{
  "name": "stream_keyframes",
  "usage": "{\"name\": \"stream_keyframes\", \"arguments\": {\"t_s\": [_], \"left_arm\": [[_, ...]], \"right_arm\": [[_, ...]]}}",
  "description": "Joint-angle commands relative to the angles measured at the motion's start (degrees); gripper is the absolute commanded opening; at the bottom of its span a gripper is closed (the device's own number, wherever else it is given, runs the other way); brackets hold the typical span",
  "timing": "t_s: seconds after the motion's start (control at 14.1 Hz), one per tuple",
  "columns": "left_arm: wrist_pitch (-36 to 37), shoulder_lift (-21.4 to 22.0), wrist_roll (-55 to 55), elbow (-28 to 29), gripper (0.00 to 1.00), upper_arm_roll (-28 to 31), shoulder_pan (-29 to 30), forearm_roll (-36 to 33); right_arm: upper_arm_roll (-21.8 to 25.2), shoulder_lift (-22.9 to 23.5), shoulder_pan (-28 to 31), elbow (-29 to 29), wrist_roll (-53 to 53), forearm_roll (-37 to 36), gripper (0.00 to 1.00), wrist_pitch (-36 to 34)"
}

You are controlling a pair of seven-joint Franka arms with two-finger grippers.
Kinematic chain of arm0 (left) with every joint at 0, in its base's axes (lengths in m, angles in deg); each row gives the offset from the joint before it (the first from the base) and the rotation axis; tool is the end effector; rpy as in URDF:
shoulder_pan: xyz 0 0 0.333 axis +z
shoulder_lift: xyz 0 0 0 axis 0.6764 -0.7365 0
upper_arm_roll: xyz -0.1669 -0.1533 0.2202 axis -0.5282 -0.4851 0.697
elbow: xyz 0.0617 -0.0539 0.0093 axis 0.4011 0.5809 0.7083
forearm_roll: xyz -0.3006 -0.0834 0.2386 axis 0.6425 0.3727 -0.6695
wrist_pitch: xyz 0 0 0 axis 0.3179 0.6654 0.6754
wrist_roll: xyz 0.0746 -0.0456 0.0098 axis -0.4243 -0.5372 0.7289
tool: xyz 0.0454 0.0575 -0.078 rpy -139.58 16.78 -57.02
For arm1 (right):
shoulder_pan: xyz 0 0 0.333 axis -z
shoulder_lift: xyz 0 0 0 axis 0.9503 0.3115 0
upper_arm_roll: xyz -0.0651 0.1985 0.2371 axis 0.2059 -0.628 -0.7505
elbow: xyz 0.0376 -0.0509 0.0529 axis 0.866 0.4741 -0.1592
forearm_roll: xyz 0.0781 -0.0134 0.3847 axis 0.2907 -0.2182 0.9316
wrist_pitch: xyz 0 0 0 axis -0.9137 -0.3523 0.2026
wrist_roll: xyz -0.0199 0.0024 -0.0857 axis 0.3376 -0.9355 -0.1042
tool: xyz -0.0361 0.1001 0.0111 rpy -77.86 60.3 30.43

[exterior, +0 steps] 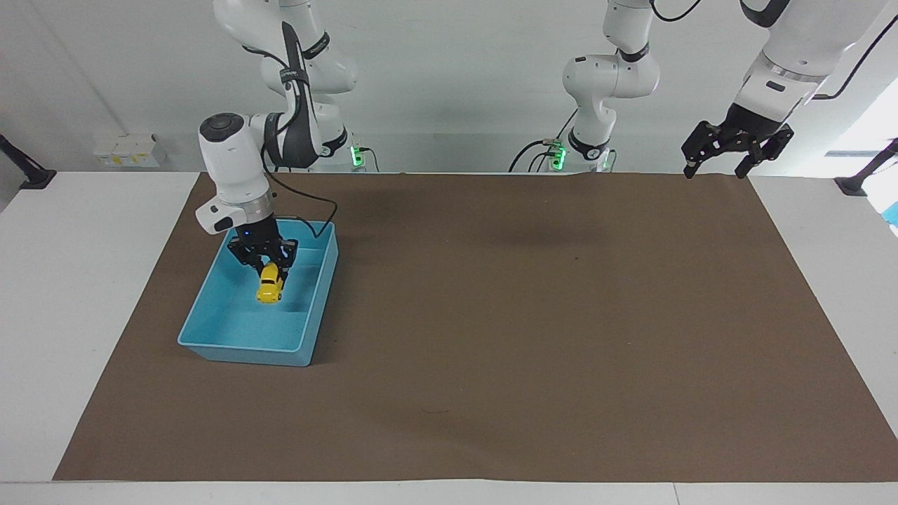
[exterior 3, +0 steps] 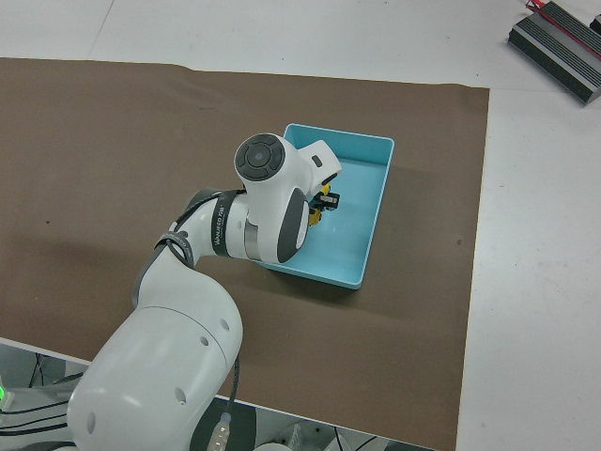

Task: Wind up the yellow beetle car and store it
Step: 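Lower the car into the bin and open the right gripper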

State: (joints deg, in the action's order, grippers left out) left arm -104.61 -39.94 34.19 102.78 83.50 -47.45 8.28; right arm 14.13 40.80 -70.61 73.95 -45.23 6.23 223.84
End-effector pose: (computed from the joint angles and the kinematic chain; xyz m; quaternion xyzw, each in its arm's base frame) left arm 0.5190 -0.0226 0.6490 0.9996 -0.0223 0.0080 0.0130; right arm 0.5245 -0.0127 0.3613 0.9933 -0.0389 0.1086 0.0068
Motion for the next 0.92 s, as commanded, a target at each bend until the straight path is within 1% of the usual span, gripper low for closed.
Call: {"name": "stream_keyframes", "arguments": {"t_s": [0.0,0.21,0.5,0.57,0.64,0.71,0.85], "left_arm": [[1.3,0.1,0.4,-0.8,1.0,-0.2,0.5,0.3],[1.3,0.1,0.4,-0.8,1.0,-0.2,0.5,0.3],[1.3,0.1,0.3,-0.8,1.0,-0.2,0.5,0.3],[1.3,0.1,0.3,-0.8,1.0,-0.2,0.5,0.3],[1.3,0.1,0.3,-0.8,1.0,-0.2,0.5,0.3],[1.3,0.1,0.3,-0.8,1.0,-0.2,0.5,0.3],[1.3,0.1,0.4,-0.8,1.0,-0.2,0.5,0.3]], "right_arm": [[-0.3,-0.2,1.0,1.2,1.9,0.5,0.0,2.1],[-0.2,0.8,1.0,4.3,2.0,0.5,0.0,7.9],[-0.2,2.0,1.0,5.2,2.0,0.4,0.0,9.6],[-0.2,2.7,1.9,5.5,1.9,0.4,0.0,10.2],[-0.2,3.1,2.3,5.6,1.6,0.4,0.29,10.9],[-0.2,3.3,2.4,5.5,1.4,0.4,0.99,10.8],[-0.3,3.2,2.4,4.9,1.3,0.4,1.0,10.3]]}}
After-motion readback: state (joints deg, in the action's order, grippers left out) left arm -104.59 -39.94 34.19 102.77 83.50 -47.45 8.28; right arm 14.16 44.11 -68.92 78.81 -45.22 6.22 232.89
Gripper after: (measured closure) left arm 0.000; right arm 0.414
